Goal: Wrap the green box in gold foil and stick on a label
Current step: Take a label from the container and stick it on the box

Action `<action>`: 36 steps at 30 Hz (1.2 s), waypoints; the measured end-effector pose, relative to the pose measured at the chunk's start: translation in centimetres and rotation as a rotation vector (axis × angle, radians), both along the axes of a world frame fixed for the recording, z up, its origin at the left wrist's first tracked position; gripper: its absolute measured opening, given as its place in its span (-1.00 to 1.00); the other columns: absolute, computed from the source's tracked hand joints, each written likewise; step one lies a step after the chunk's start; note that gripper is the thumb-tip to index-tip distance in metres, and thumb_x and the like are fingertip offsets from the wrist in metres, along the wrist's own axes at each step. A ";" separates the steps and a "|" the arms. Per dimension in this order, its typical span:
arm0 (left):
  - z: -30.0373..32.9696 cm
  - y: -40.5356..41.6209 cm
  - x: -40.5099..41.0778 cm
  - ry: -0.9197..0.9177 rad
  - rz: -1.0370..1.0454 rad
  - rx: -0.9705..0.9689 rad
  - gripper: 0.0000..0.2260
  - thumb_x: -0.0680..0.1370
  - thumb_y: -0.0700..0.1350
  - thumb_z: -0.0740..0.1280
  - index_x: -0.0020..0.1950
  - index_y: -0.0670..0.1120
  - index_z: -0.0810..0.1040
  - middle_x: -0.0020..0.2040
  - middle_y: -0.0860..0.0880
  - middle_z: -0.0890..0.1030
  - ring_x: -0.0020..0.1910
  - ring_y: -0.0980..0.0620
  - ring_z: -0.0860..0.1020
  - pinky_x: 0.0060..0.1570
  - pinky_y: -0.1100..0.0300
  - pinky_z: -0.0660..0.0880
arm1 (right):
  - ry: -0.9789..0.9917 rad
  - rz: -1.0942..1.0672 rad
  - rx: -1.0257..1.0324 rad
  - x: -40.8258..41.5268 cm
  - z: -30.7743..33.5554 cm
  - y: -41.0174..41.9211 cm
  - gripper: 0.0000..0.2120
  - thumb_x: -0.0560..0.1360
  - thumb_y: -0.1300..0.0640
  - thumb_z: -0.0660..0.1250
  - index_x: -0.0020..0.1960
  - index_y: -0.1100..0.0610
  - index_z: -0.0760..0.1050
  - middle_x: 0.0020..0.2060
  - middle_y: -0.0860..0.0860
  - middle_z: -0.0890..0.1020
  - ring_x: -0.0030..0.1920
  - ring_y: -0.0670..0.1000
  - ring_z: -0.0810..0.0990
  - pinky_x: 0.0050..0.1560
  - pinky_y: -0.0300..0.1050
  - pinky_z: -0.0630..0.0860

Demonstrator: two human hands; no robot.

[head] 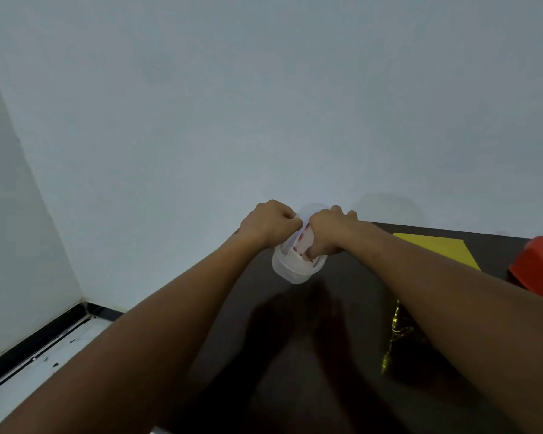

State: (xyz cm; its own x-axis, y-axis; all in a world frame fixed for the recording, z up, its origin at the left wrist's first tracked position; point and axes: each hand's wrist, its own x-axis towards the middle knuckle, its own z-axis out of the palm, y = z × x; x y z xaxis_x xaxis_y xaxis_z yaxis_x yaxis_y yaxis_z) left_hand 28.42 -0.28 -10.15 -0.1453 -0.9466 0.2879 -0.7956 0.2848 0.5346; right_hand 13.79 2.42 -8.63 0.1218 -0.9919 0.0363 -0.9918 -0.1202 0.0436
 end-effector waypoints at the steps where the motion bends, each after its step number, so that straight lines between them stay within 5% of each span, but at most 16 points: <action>1: 0.0 0.2 -0.2 0.000 -0.009 -0.006 -0.76 0.54 0.05 0.34 -0.03 -0.07 0.72 -0.11 -0.06 0.72 -0.15 -0.05 0.70 -0.03 0.02 0.66 | -0.006 0.005 -0.017 -0.3 0.0 0.2 -0.44 0.40 -0.18 0.52 0.29 -0.02 0.43 0.13 0.03 0.47 0.17 0.07 0.34 0.13 0.04 0.30; 11: 0.3 0.9 -0.5 -0.014 -0.059 -0.056 -0.79 0.56 0.08 0.36 -0.04 0.00 0.72 -0.14 0.02 0.71 -0.20 0.04 0.67 -0.03 0.02 0.66 | -0.040 0.031 -0.044 -1.2 -0.3 1.8 -0.35 0.45 -0.13 0.51 0.43 -0.05 0.31 0.35 0.03 0.47 0.39 0.12 0.36 0.37 0.18 0.25; 20: 0.5 1.7 -1.0 -0.008 -0.082 -0.067 -0.78 0.58 0.10 0.34 0.10 0.06 0.69 -0.01 0.05 0.69 -0.12 0.03 0.67 -0.01 0.07 0.63 | -0.023 0.055 -0.157 -1.8 -0.2 2.7 -0.22 0.36 -0.18 0.57 0.45 -0.01 0.29 0.28 0.09 0.43 0.31 0.13 0.42 0.28 0.14 0.42; 27: 0.3 1.1 -1.3 -0.006 -0.020 -0.010 -0.78 0.56 0.09 0.36 -0.01 -0.02 0.71 -0.11 -0.01 0.71 -0.20 0.00 0.68 -0.09 0.07 0.67 | -0.246 0.071 -0.289 -3.1 -0.3 3.1 -0.79 0.52 0.13 0.44 -0.01 -0.02 0.40 -0.01 0.00 0.57 0.03 0.07 0.59 0.17 0.07 0.55; 30: -0.2 0.9 -1.1 -0.023 0.012 0.041 -0.78 0.55 0.07 0.36 -0.02 -0.04 0.71 -0.12 -0.02 0.70 -0.20 -0.02 0.68 -0.07 0.06 0.67 | -0.362 0.085 -0.290 -3.8 -0.6 2.8 -0.81 0.53 0.15 0.42 -0.15 -0.03 0.43 -0.11 -0.04 0.57 -0.06 0.01 0.58 0.02 -0.01 0.57; 36: -1.2 0.8 -0.5 -0.005 0.059 0.132 -0.79 0.56 -0.01 0.34 0.02 -0.07 0.72 -0.07 -0.06 0.69 -0.12 -0.08 0.68 -0.07 0.07 0.66 | -0.620 0.131 -0.258 -4.7 -0.4 3.0 -0.91 0.44 0.19 0.49 -0.14 0.15 0.59 -0.20 -0.02 0.61 -0.15 0.00 0.56 -0.15 -0.06 0.56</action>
